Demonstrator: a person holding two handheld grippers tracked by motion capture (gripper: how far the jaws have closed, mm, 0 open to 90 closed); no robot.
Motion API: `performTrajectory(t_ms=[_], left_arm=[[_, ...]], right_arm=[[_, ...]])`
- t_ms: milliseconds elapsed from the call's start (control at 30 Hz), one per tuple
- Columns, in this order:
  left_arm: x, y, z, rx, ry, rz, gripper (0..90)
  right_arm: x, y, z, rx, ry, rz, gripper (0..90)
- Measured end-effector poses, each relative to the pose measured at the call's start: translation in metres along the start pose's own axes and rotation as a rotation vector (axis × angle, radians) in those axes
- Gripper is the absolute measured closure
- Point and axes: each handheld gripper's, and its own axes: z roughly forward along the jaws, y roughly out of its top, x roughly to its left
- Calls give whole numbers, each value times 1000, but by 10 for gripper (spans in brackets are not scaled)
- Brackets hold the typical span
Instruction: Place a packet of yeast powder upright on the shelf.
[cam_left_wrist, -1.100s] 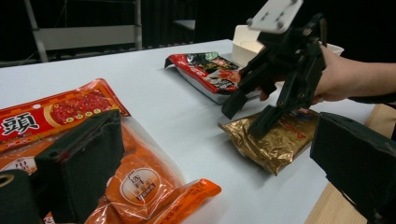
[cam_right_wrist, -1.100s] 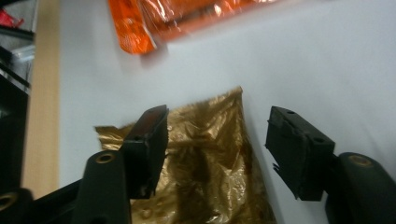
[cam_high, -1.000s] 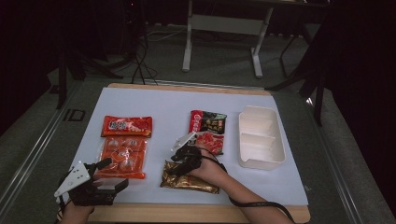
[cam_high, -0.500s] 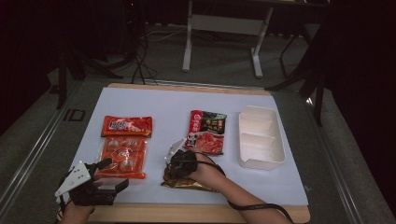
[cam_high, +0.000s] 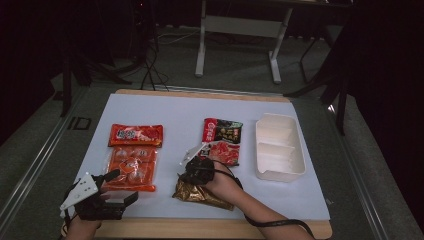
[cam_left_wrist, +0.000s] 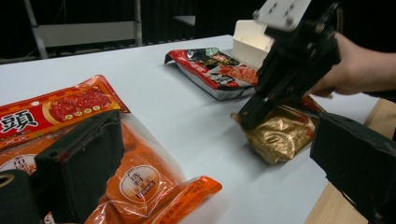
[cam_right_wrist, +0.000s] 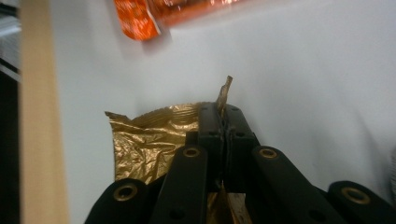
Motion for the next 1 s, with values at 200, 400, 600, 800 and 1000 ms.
performTrajectory(t_ms=[200,400,600,800,1000], left_arm=[[0,0,0,1,1,0,29],[0,0,0,1,3,0,29],[0,0,1,2,3,3,29],[0,0,1,3,5,6,29],[0,0,1,2,5,4,29]], right_arm=[[-2,2,-22,-66,-1,21,888],[-1,5,-46,-150,25,53,890],[6,11,-71,-218,-1,37,889],[1,14,-95,-281,-52,61,890],[-9,12,-115,-340,-89,104,889]])
